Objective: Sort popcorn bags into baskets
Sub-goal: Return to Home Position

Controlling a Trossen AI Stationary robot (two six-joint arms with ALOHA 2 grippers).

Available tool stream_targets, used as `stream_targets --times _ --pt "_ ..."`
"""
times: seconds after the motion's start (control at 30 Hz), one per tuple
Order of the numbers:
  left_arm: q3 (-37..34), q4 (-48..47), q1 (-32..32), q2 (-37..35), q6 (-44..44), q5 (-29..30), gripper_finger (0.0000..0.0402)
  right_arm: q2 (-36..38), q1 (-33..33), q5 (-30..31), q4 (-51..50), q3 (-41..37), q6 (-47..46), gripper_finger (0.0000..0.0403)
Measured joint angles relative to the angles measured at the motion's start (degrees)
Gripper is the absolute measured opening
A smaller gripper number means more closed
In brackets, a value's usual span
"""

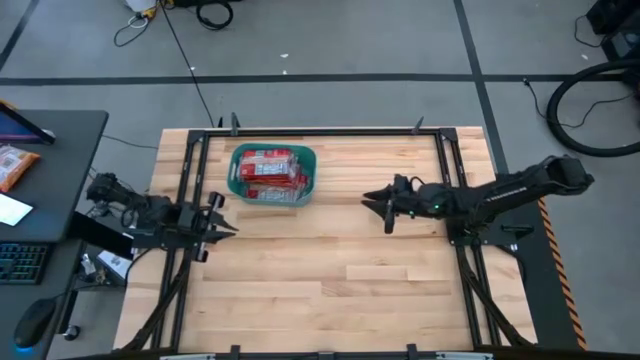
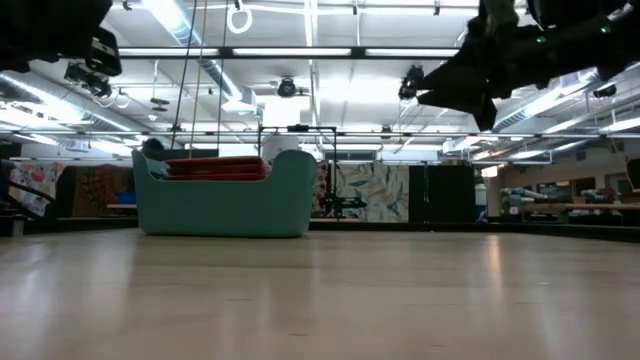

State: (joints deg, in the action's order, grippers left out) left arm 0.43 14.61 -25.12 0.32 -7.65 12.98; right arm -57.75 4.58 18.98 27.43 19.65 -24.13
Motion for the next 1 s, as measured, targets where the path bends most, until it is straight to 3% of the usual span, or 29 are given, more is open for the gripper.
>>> stream_targets --times 0.1,0.33,0.67,0.87,1.0 --pt "-0.02 -0.82 4.65 0.0 3.67 -6.15 0.0047 1.37 0.0 0.01 3.57 -2.59 -1.09 0.0129" --pt "-0.02 -4.3 9.99 0.0 9.04 -10.65 0.0047 4.0 1.61 -0.3 6.48 -6.59 -1.26 0.0129" --pt "-0.02 -8.79 9.9 0.02 5.54 -11.27 0.0047 4.56 4.5 4.44 20.4 -15.86 -3.07 0.0129" --pt "-0.04 -8.53 9.9 0.02 5.48 -11.25 0.0047 4.52 4.85 6.58 20.28 -19.33 -8.17 0.0129" --pt "-0.04 -8.55 9.9 0.02 5.52 -11.17 0.0047 4.47 4.85 6.74 20.57 -19.33 -6.48 0.0129"
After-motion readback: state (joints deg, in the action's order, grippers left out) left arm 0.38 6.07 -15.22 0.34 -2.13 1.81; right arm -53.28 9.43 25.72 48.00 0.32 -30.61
